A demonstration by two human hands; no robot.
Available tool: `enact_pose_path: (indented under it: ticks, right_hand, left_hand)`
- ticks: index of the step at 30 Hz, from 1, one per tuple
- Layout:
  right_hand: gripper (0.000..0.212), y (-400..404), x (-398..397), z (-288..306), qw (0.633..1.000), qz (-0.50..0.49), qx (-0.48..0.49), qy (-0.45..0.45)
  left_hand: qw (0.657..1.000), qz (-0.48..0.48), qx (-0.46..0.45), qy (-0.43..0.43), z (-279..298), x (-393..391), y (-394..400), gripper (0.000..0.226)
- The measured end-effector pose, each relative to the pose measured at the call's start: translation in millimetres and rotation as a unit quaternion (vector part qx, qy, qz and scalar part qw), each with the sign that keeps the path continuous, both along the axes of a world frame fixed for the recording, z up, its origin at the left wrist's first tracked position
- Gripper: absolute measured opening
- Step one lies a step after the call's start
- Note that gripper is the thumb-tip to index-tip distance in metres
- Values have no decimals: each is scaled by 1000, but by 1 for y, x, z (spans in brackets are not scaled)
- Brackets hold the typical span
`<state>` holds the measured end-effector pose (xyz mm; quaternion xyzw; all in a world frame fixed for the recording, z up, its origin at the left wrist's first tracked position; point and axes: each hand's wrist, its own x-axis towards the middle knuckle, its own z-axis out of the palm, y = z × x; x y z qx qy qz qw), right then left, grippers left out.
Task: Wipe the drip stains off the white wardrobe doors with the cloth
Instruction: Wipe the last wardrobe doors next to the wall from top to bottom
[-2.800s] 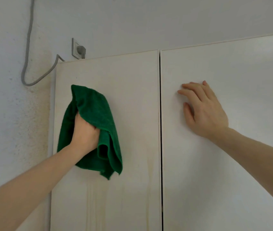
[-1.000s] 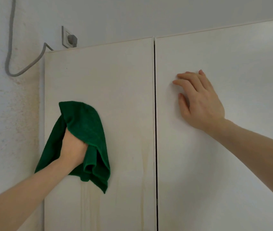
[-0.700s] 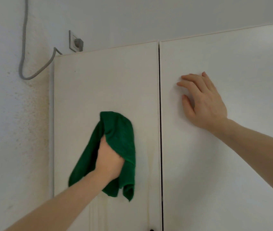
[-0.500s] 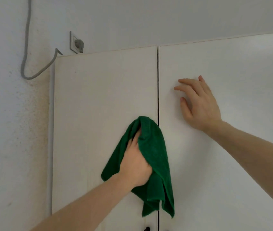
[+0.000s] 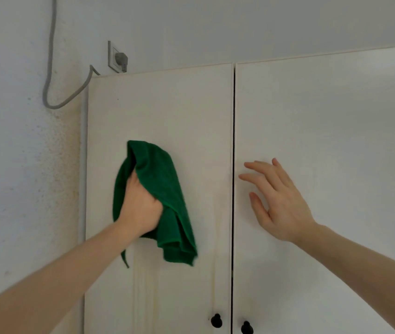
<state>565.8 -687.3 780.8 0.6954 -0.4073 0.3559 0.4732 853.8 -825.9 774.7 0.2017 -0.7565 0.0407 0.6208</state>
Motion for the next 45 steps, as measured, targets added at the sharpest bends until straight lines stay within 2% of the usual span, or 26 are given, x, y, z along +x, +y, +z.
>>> enact_pose_path:
  ticks: [3, 5, 7, 11, 13, 16, 18, 19, 20, 22, 23, 26, 28, 31, 35, 38, 41, 45]
  right_hand:
    - [42, -9, -2, -11, 1000, -11, 12, -3]
    - [41, -17, -5, -19, 1000, -15, 17, -3]
    - [39, -24, -8, -26, 1000, -26, 9, 4]
    - [38, -34, -8, -30, 999, -35, -23, 6]
    - [38, -35, -8, -30, 999, -37, -31, 9]
    - [37, -36, -8, -30, 999, -39, -35, 12]
    - [37, -37, -8, -30, 999, -38, -35, 12]
    - [38, -37, -8, -31, 999, -38, -34, 12]
    - [38, -38, -8, -31, 999, -38, -34, 12]
    - [39, -37, -8, -32, 999, -38, -33, 12]
    - [39, -37, -8, -32, 999, -38, -33, 12]
    - [43, -37, -8, -32, 998, -41, -36, 12]
    - [44, -38, -8, -33, 998, -40, -38, 9]
    - [43, -38, -9, -33, 999, -29, -36, -3]
    - [44, -35, -10, -33, 999, -25, -26, -2]
    - [44, -34, -10, -32, 999, -34, -23, 3]
    - [44, -33, -11, -32, 999, -40, -13, 7]
    - [43, -31, -11, -33, 999, -44, -4, 10]
  left_hand:
    - [994, 107, 30, -18, -1, 27, -35, 26]
    - [983, 168, 65, -18, -5, 42, -55, 17]
    - [977, 188, 97, -8, -16, 53, -63, 5]
    - [976, 141, 165, -6, -45, 51, -69, 20]
    - [969, 66, 229, 66, -54, 39, -65, 21]
    - [946, -24, 255, 198, -62, 13, -55, 31]
    - [940, -75, 256, 214, -71, -6, -41, 14]
    - [934, -102, 278, 200, -79, -15, -37, 15]
    - [949, -72, 259, 162, -86, -24, -34, 26]
    - [964, -28, 251, 84, -98, -45, -33, 72]
    - [967, -21, 250, 54, -99, -56, -24, 83]
    - [985, -63, 161, -2, -95, -91, 14, 72]
    - [993, -44, 91, -61, -93, -110, 33, 78]
    - [990, -30, 2, -136, -97, -123, 46, 67]
    - [988, -85, 9, -131, -109, -112, 43, 52]
    - [978, -121, 15, -167, -133, -92, 32, 58]
    - [963, -92, 42, -249, -159, -69, 25, 63]
    - [950, -42, -36, -307, -176, -41, 21, 52]
